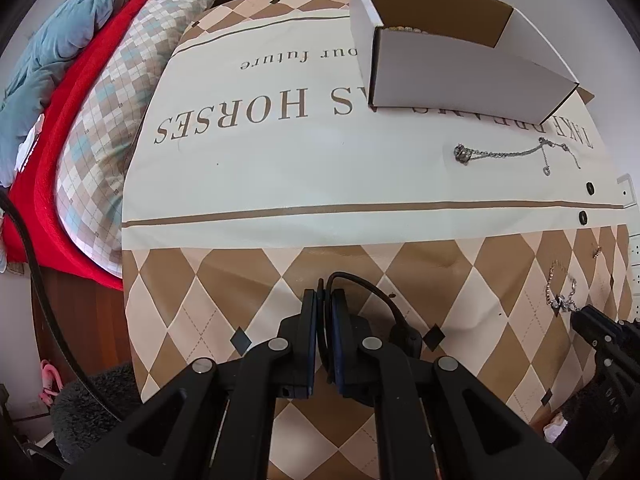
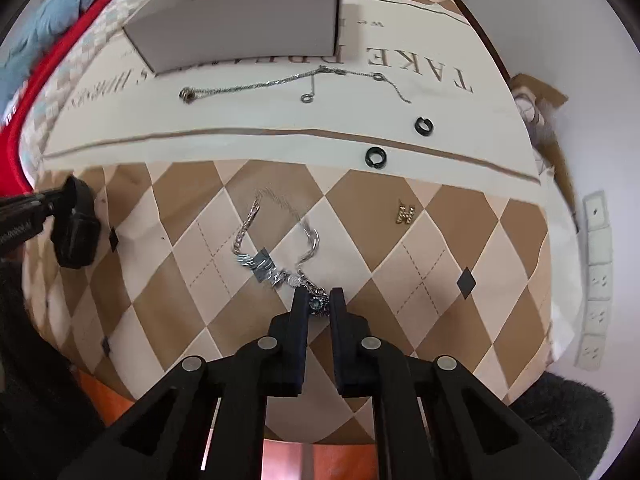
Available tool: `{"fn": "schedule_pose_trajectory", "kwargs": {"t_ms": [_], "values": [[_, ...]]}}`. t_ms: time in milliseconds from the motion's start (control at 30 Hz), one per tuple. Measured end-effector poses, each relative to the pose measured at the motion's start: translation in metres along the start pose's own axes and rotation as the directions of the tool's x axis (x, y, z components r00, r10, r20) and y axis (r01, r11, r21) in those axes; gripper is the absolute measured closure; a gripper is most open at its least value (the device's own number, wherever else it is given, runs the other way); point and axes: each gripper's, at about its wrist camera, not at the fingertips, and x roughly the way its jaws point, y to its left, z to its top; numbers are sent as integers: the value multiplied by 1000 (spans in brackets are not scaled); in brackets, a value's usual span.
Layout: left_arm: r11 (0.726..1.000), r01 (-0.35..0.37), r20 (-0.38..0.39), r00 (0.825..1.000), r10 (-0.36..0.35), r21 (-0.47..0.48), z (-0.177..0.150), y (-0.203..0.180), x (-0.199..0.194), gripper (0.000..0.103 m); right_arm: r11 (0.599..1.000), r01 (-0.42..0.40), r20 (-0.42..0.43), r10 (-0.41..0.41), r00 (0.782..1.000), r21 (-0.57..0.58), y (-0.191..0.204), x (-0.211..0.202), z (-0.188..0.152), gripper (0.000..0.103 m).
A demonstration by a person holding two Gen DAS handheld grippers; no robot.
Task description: Organize jewelry
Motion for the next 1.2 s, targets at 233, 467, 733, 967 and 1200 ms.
{"fn": "schedule_pose_trajectory", "kwargs": {"t_ms": [233, 467, 733, 967, 1200], "values": [[1000, 11, 33, 999, -11, 3, 12, 0, -15, 99, 985, -120, 107, 107, 989, 125, -32, -38, 14, 103], [1000, 20, 50, 999, -20, 5, 20, -5, -23, 99, 984, -163, 17, 163, 987, 72, -25, -27, 29, 100], [1000, 22, 31, 999, -22, 4, 15, -5, -17, 99, 998, -15, -22, 14, 1000, -61, 1, 9, 9, 54], [1000, 23, 33, 999, -23, 2, 17, -4, -18, 99, 999, -28, 36, 29, 999, -38, -6, 0, 7, 91], [999, 34, 59, 998, -34, 4, 22, -5, -31, 99, 990, -132, 146, 124, 981, 43, -31, -52, 13, 91]]}}
